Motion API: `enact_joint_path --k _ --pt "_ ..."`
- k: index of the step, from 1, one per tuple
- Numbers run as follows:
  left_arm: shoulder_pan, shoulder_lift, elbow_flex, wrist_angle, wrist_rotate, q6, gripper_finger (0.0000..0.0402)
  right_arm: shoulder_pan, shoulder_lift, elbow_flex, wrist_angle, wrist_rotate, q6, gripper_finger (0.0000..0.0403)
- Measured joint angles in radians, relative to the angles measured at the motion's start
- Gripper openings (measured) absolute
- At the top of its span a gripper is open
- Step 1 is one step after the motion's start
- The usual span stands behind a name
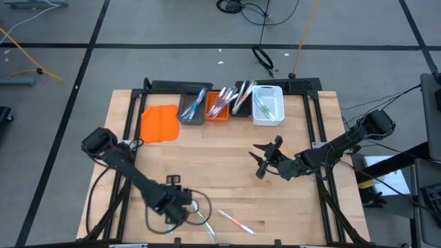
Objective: Pick & Place Toothbrushes
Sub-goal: Put the blue toothbrush into the gray bin
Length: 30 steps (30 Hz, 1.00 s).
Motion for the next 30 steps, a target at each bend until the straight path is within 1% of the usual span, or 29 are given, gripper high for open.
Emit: enact_joint_path --k 4,9,11,14,18,21,25,30 --pt "-0.086 -0.001 0.000 -0.047 0.000 -0.178 0.0184 0.000 0.000 0.000 0.000 0.000 0.027 0.0155" --pt "-0.170 -0.001 0.000 -0.123 0.001 -0.528 0.0184 0.000 0.000 0.000 0.000 -0.005 0.038 0.0155" --pt "-0.203 -0.001 0.000 -0.123 0.001 -0.665 0.0184 0.000 0.000 0.000 0.001 -0.024 0.038 0.0155" --pt "-0.234 -0.001 0.000 -0.118 0.022 -0.853 0.0184 0.000 0.000 0.000 0.010 -0.025 0.039 0.0155" --pt "-0.269 -0.001 0.000 -0.115 0.020 -1.090 0.0184 0.000 0.000 0.000 0.012 -0.025 0.056 0.0155" --pt "-0.287 -0.001 0.000 -0.116 0.008 -1.222 0.0184 0.000 0.000 0.000 0.014 -0.039 0.063 0.0155" --pt "-0.297 -0.001 0.000 -0.117 -0.050 -1.391 0.0184 0.000 0.000 0.000 0.015 -0.053 0.063 0.0155" --pt "-0.292 0.006 -0.002 -0.116 -0.052 -1.545 0.0184 0.000 0.000 0.000 0.015 -0.053 0.063 0.0155"
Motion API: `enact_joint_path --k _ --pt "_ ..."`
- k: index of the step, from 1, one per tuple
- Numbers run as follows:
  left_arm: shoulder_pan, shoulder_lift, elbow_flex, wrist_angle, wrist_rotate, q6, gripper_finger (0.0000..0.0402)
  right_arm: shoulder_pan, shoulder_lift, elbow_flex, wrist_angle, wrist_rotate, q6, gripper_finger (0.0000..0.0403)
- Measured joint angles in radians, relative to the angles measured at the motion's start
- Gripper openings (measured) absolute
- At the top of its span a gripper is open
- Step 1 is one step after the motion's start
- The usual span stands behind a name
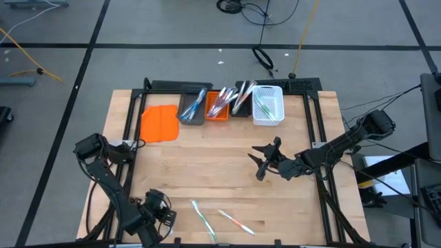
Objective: Pick & Place Toothbrushes
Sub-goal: Put the blue toothbrush into the gray bin
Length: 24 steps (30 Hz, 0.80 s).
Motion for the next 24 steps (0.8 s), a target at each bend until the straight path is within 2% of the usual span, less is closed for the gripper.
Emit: enact_joint_path --k 5,8,12,20,24 --pt "0.009 0.016 -0.052 0.081 0.025 -0.062 0.0184 0.001 0.000 0.000 0.000 0.000 0.000 0.0155" --pt "0.017 0.019 -0.084 0.136 0.036 -0.047 0.0184 0.001 0.000 0.000 0.000 -0.001 0.000 0.0155" --pt "0.025 0.019 -0.084 0.135 0.014 -0.045 0.0184 0.001 0.000 0.000 0.004 -0.001 -0.002 0.0155" --pt "0.056 0.019 -0.121 0.154 0.066 -0.033 0.0184 0.001 0.000 0.000 0.011 -0.001 -0.003 0.0155" --pt "0.058 0.019 -0.160 0.215 0.079 -0.036 0.0184 0.001 0.000 0.000 0.011 -0.001 -0.003 0.0155"
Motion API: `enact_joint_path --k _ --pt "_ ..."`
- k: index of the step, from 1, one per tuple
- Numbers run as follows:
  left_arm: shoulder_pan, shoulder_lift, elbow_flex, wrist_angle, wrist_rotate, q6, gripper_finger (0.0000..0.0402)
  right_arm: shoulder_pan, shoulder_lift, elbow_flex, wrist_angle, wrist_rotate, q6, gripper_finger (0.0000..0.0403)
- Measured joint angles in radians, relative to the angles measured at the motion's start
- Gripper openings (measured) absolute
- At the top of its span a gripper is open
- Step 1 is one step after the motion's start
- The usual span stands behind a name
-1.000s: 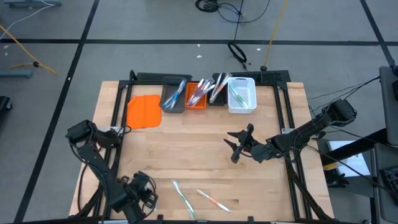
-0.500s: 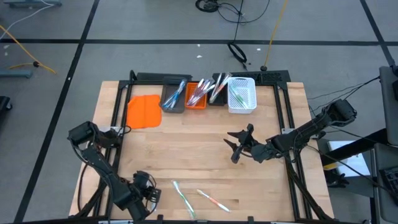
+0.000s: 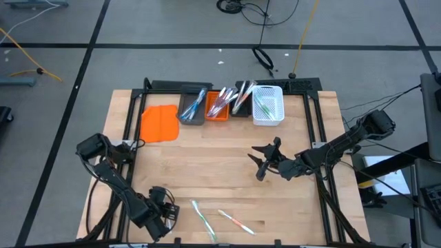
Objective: Pick & Place Toothbrushes
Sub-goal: Put the blue toothbrush into the gray bin
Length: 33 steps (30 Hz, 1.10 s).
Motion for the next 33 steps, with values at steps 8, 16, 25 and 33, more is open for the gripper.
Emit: enact_joint_path --k 8,16,25,33 --pt "0.000 -0.006 -0.017 0.033 -0.001 0.026 0.0102 0.000 0.000 0.000 0.000 0.000 0.000 0.0155" --pt "0.002 -0.031 -0.018 0.044 -0.164 0.103 0.0017 0.000 0.000 0.000 -0.002 0.000 0.000 0.0155" --pt "0.006 -0.126 -0.017 0.033 -0.496 0.273 0.0014 0.000 0.000 0.000 0.036 -0.103 -0.004 0.0155" --pt "0.025 -0.210 -0.017 0.068 -0.785 0.512 0.0014 -0.007 0.000 0.000 0.227 -0.281 -0.056 0.0155"
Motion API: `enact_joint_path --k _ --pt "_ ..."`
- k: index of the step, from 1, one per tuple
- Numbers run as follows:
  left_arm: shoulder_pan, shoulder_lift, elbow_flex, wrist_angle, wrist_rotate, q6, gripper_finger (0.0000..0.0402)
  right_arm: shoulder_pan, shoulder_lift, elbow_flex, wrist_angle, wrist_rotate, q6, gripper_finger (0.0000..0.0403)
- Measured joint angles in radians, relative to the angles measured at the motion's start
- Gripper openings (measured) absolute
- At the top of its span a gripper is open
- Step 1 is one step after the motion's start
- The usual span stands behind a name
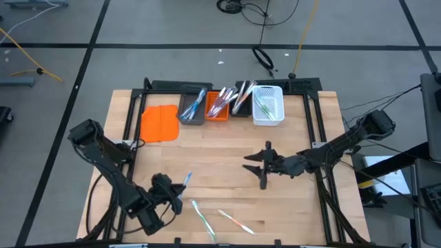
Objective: Pick & Place Toothbrushes
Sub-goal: Put the blue toothbrush into the gray bin
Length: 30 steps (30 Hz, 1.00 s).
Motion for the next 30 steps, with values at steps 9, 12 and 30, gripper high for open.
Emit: enact_joint_path --k 9,12,30 --pt "0.125 -0.014 0.000 0.317 -0.083 0.533 0.0012 -0.011 0.096 0.003 0.315 -0.133 -0.084 0.0155" --pt "0.178 -0.014 0.001 0.472 -0.047 0.736 0.0014 -0.020 0.156 0.007 0.428 -0.161 -0.094 0.0155" --pt "0.377 -0.014 0.002 0.913 0.240 1.247 0.0018 -0.030 0.309 0.163 0.496 -0.213 -0.230 0.0155"
